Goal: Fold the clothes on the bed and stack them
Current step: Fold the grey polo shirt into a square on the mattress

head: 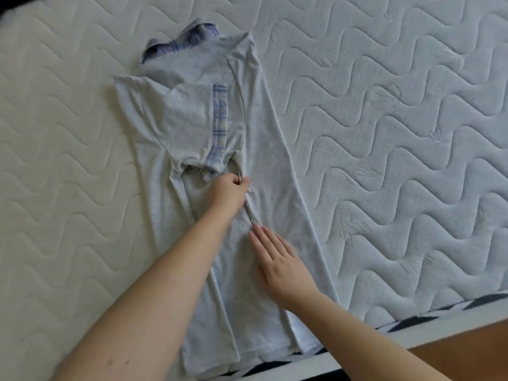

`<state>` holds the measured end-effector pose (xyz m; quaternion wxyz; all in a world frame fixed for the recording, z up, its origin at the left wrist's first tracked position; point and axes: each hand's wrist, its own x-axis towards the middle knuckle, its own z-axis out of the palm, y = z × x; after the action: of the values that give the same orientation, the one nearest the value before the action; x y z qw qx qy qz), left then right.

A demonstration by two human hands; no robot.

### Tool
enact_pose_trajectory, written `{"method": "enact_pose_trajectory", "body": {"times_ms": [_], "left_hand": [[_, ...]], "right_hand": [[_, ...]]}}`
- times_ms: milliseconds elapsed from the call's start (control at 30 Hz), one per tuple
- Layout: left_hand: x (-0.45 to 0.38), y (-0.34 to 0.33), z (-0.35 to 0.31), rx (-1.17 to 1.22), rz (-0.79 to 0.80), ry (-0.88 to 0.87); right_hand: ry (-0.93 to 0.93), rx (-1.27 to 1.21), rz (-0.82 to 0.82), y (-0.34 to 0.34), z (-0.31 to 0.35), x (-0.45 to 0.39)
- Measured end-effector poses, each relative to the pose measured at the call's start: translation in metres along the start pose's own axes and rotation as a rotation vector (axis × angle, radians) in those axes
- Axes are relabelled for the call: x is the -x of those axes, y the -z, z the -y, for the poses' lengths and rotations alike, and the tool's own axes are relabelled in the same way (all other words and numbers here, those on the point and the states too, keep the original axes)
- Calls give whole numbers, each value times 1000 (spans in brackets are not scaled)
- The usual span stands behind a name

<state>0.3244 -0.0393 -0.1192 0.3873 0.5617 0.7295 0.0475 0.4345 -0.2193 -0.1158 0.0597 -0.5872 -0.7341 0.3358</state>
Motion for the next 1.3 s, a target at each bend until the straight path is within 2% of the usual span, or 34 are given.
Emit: {"method": "enact_pose_trajectory", "body": {"times_ms": [133,200,233,300,367,400,467,533,633,800,933,1067,1133,1200,1300], "left_hand": [[9,-3,13,29,14,74],[20,-6,16,110,59,113],[29,-9,16,144,100,118],[50,-19,16,176,233,133],[77,-37,19,149,404,158],[92,-46,24,139,476,178],[122,-58,33,137,575,229],[150,-64,45,134,666,266],[188,-73,65,82,760,278],[231,-92,82,191,629,335],[249,-96,83,282,593,350],[264,-88,87,230,582,314],[271,-82,92,110,543,230],[280,-74,104,-22,429,110],[297,-52,132,7,129,-58]], "right_hand": [[33,-65,15,1,-6,34],[107,-60,-48,2,-13,58],[87,-72,-108,2,-18,70],[-148,-145,-240,5,-26,91],[-508,-246,-283,9,-35,106],[-632,-297,-266,11,-41,112],[-740,-421,-192,16,-50,119],[-763,-486,-41,21,-51,122],[-746,-427,133,23,-49,121],[-725,-323,175,19,-49,124],[-718,-370,185,17,-47,136],[-745,-429,209,19,-45,144],[-793,-481,144,11,-45,150],[-864,-570,45,-1,-43,157],[-917,-739,-82,-17,-36,166]]}}
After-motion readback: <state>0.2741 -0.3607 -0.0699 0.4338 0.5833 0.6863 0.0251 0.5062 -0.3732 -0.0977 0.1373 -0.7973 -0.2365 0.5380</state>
